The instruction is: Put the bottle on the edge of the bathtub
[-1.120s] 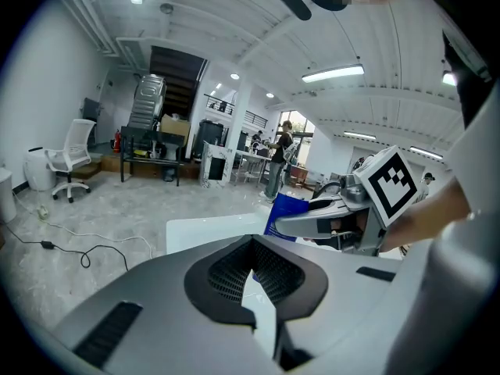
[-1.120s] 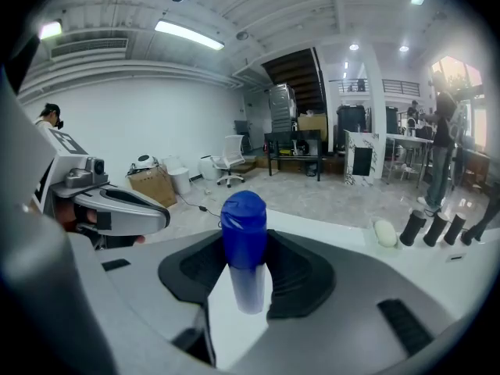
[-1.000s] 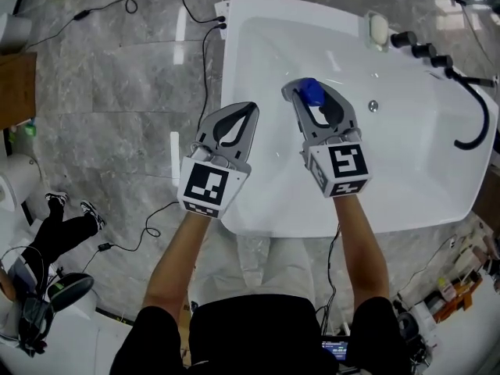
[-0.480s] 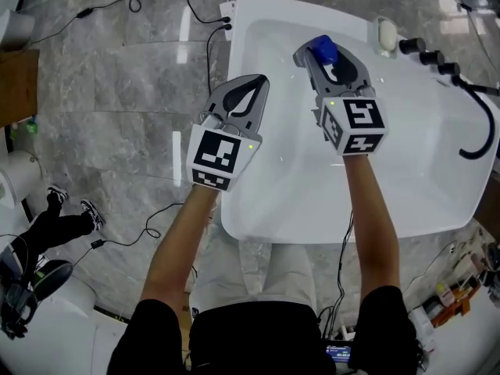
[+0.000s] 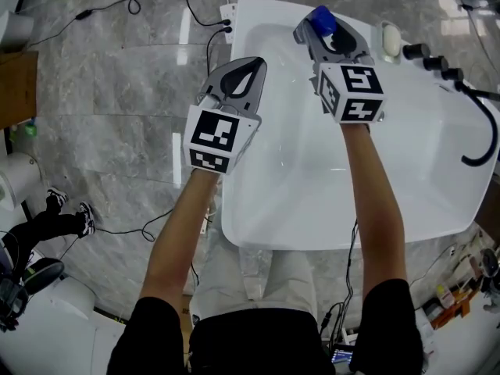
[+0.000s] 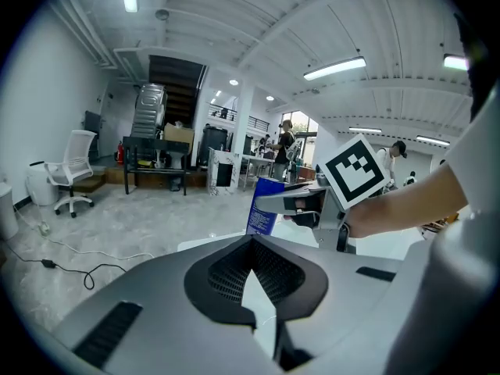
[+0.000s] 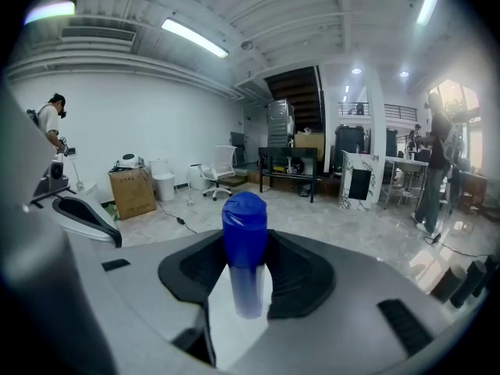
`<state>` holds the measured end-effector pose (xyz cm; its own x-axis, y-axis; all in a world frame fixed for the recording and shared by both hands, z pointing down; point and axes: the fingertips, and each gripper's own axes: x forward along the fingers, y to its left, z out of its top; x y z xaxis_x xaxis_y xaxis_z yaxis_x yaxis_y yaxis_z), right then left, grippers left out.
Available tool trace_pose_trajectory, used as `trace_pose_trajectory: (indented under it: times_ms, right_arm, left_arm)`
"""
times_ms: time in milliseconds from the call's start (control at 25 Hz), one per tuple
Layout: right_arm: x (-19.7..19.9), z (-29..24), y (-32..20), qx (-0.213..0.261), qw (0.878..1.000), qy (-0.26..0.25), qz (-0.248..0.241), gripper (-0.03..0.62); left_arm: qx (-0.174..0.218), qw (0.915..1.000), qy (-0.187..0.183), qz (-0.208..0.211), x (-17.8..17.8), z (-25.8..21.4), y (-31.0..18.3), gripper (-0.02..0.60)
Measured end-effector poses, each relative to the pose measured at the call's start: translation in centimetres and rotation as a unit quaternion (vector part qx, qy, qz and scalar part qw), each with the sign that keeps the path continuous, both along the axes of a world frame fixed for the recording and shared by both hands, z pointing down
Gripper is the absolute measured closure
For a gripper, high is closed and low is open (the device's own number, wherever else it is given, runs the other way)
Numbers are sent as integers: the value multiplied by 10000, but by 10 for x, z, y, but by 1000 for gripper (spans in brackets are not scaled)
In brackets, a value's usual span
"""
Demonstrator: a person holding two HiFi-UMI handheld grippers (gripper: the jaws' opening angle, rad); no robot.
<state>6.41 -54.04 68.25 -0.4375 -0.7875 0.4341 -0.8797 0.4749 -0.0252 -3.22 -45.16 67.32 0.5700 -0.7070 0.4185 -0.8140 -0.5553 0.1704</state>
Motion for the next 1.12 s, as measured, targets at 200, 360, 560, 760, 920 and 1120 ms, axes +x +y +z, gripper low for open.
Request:
trace_pose_trajectory:
  times_ms: [200, 360, 560, 760, 920, 1120]
  right_arm:
    - [-5, 9, -18, 66, 10000, 52, 10, 436]
    - [-8, 9, -28, 183, 9998, 53, 57, 436]
    - [-11, 6, -37, 290, 9995, 47, 102, 436]
    - [-13, 6, -40, 376, 9992, 70, 83, 436]
    - [-13, 6, -40, 392, 9992, 66, 57, 436]
    - [-9, 5, -41, 355, 9992, 102, 119, 434]
  left_arm:
    - [-66, 10000, 45, -48, -1, 8, -9, 571]
    - [-31, 10000, 20, -44, -4, 15, -14, 571]
    - [8, 10000, 34, -92, -9, 16, -18, 571]
    - [-28, 9999, 22, -112, -12, 17, -21, 571]
    - [-67, 9998, 95, -130, -10, 17, -22, 571]
    - [-180, 9997, 3, -145, -16, 20, -18, 571]
